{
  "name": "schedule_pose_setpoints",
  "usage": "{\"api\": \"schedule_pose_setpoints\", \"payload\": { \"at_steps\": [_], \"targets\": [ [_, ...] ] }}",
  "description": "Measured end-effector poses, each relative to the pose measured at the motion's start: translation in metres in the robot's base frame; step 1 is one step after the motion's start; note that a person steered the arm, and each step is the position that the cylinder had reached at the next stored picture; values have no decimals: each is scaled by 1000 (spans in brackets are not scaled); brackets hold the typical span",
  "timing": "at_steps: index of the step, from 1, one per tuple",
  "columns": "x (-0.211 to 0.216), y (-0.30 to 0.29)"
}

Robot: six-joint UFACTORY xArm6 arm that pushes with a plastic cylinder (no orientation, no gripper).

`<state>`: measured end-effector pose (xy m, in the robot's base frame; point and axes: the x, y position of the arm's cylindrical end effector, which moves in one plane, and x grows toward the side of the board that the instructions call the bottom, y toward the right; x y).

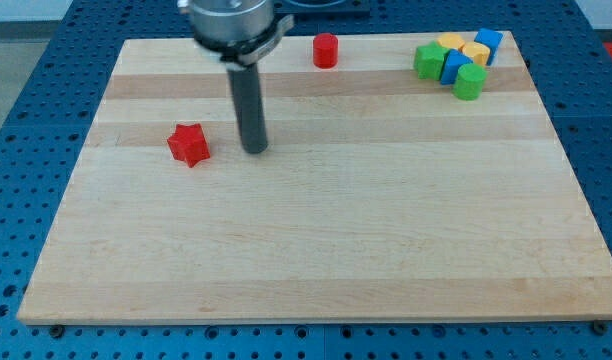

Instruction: Slide the red star to the top center

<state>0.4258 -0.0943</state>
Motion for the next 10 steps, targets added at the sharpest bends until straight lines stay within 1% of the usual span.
{"api": "schedule_pose_setpoints", "payload": {
  "at_steps": [1, 2, 3, 5, 6, 8, 10],
  "targets": [
    [35, -39],
    [45, -78],
    [36, -92],
    [4, -83],
    [-16, -69],
    [-69, -47],
    [-109, -13]
  ]
}}
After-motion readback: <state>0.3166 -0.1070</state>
